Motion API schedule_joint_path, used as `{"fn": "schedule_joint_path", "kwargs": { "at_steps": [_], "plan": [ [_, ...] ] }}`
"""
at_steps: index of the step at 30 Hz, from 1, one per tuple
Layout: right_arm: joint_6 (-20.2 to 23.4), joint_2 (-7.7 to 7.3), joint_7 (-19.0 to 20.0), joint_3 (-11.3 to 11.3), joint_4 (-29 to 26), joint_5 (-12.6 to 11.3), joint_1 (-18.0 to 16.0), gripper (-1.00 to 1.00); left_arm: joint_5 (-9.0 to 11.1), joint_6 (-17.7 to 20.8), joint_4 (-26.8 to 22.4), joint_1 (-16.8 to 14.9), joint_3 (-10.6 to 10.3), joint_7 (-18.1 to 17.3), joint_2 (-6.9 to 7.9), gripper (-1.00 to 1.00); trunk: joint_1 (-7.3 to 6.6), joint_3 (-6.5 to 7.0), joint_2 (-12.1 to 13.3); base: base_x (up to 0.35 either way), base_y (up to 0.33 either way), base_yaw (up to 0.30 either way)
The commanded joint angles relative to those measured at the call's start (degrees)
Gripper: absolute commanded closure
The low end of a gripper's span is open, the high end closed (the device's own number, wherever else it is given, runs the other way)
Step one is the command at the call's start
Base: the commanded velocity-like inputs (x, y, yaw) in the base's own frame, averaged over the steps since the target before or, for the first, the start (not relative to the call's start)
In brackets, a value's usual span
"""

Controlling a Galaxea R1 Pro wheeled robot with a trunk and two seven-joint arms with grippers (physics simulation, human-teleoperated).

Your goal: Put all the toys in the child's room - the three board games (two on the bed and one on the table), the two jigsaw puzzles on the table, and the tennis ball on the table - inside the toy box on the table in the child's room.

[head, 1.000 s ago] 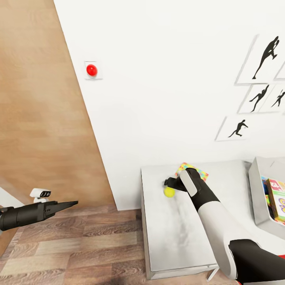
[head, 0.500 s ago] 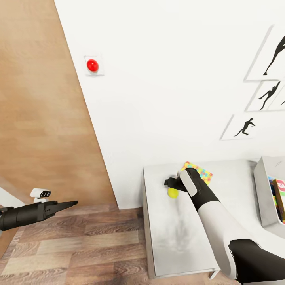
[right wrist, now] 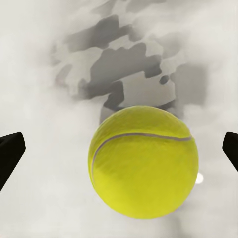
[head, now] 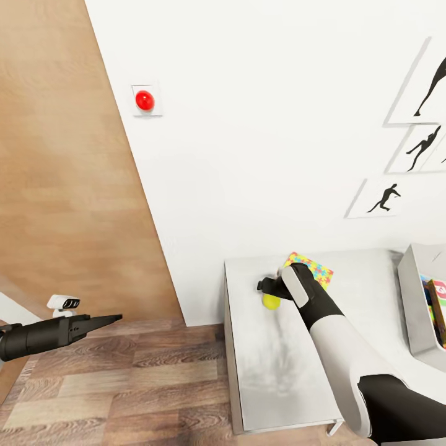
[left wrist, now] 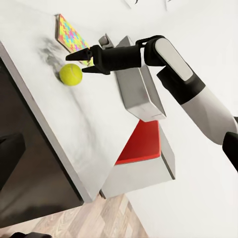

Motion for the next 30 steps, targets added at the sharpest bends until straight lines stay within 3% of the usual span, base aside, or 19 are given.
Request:
{"fn": "schedule_joint_path", "kwargs": {
  "at_steps": [1, 30],
  "plan": [
    [0.1, -0.02, -0.6, 0.1, 0.0, -0.6, 0.0, -1.00, 0.0, 0.6, 0.0, 0.0, 0.0, -0.2, 0.01, -1.00, 0.03, -0.10, -0.1, 0.000, 0.000, 0.000],
    [0.1, -0.01, -1.0, 0.2, 0.9, -0.6, -0.1, -1.00, -0.1, 0.6, 0.0, 0.0, -0.1, -0.2, -0.09, -1.00, 0.03, -0.10, -0.1, 0.000, 0.000, 0.000]
  ]
}}
